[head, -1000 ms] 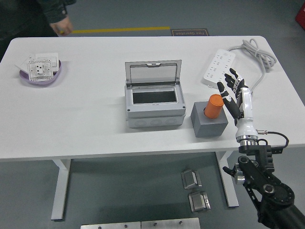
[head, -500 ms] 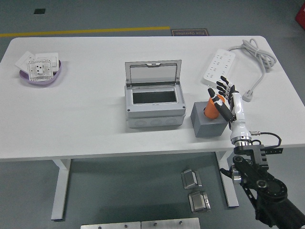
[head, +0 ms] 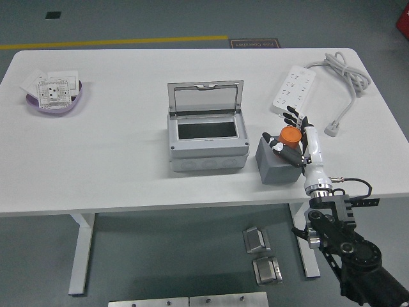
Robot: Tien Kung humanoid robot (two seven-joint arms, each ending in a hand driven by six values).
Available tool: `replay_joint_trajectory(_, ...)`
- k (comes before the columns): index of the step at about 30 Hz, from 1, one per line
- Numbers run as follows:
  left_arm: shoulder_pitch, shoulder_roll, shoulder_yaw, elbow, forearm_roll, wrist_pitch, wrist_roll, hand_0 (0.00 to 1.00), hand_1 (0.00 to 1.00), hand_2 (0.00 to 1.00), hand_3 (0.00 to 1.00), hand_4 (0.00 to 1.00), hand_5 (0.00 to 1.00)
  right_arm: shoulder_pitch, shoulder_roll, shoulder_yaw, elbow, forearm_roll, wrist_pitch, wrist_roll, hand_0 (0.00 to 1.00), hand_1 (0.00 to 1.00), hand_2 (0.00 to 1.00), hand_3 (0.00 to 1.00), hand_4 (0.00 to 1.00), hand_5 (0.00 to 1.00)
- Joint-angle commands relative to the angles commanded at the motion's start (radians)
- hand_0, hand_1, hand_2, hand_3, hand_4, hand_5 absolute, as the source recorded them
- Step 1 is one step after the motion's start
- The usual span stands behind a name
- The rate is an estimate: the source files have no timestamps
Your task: Pick up the cylinder from the cube,place it in the box,flap close box
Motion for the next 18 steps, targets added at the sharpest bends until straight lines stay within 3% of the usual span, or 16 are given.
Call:
replay_joint_trajectory(16,-0.004,0.000,0.018,0.000,-0.018,0.001,0.001,0.633,0.563,0.534,0.577,0.384,0.032,-0.004,0.004,-0.028,0.008,0.014,0.013,-0.019,0.754,0.789,0.720,0.784,0.881,0.130)
replay_joint_trajectory(17,-0.004,0.000,0.020,0.000,-0.020,0.002,0.001,0.633,0.564,0.535,0.578,0.388,0.035,-0.004,0.004,-0.029,0.010,0.014,0.014,-0.023,0.742,0.731,0.652,0.675,0.463,0.013)
replay_joint_trajectory(18,-0.004,-0.001,0.022,0.000,-0.022,0.002,0.001,0.633,0.564,0.535,0.578,0.388,0.035,-0.004,0.004,-0.030,0.011,0.013,0.015,-0.026,0.742,0.731,0.652,0.675,0.463,0.013)
